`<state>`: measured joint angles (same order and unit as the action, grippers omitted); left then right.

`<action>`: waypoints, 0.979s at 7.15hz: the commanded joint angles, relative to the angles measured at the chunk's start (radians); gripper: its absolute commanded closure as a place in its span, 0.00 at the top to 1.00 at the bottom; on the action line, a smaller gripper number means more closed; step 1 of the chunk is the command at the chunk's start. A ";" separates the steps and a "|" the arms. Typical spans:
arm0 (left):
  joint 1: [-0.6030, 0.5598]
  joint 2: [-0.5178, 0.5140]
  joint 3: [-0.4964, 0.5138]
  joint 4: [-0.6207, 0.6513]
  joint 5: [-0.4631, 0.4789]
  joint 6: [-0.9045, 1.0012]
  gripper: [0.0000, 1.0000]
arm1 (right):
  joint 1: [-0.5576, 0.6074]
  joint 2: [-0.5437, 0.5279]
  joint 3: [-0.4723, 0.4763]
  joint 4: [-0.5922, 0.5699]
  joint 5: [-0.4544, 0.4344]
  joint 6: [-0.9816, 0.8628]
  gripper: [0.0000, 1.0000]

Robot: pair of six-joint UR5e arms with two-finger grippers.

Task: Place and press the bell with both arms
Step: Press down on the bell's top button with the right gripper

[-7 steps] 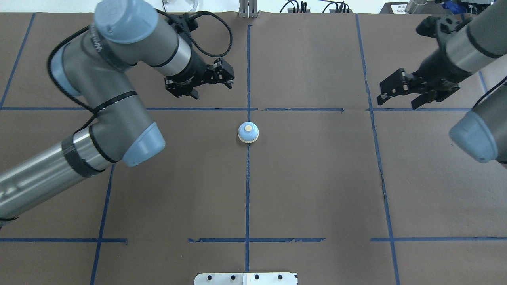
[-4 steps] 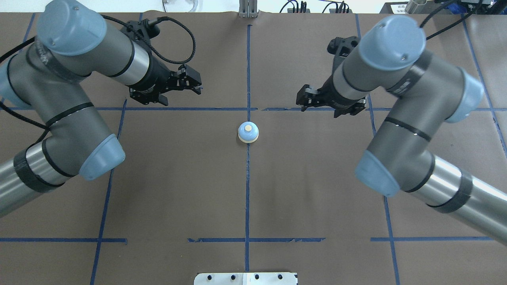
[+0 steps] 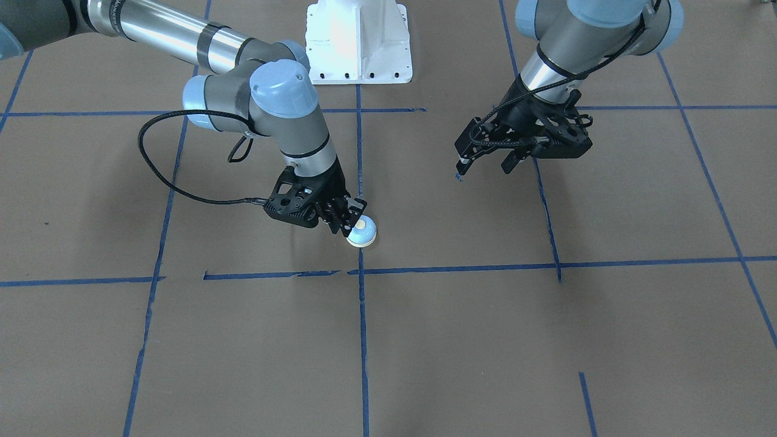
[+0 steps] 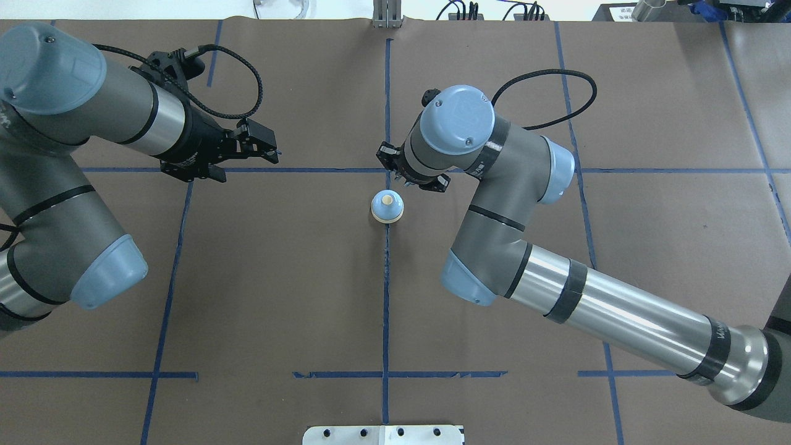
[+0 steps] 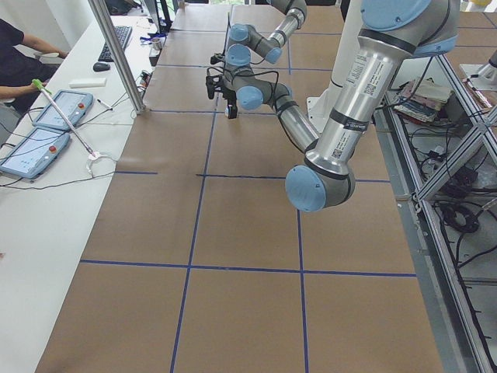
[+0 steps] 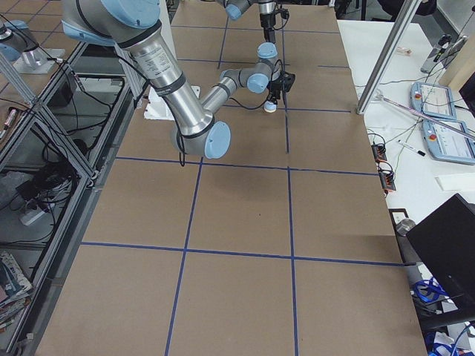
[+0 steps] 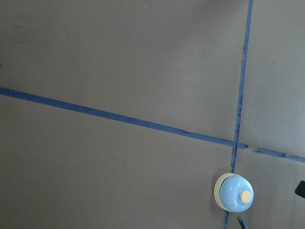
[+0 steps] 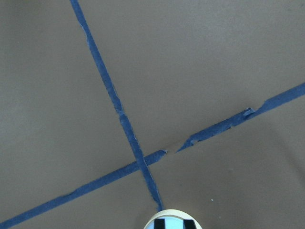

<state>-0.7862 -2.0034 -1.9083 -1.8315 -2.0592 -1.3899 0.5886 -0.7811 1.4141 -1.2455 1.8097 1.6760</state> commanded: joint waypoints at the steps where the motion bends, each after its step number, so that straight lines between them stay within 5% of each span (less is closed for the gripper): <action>1: 0.004 0.002 0.002 0.000 0.001 -0.011 1.00 | -0.015 0.016 -0.023 0.003 0.000 0.010 0.00; 7: 0.004 0.000 -0.005 0.000 0.004 -0.012 1.00 | -0.052 0.014 -0.033 0.004 -0.003 0.008 0.00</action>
<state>-0.7823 -2.0033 -1.9123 -1.8316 -2.0556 -1.4020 0.5377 -0.7658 1.3862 -1.2415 1.8082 1.6868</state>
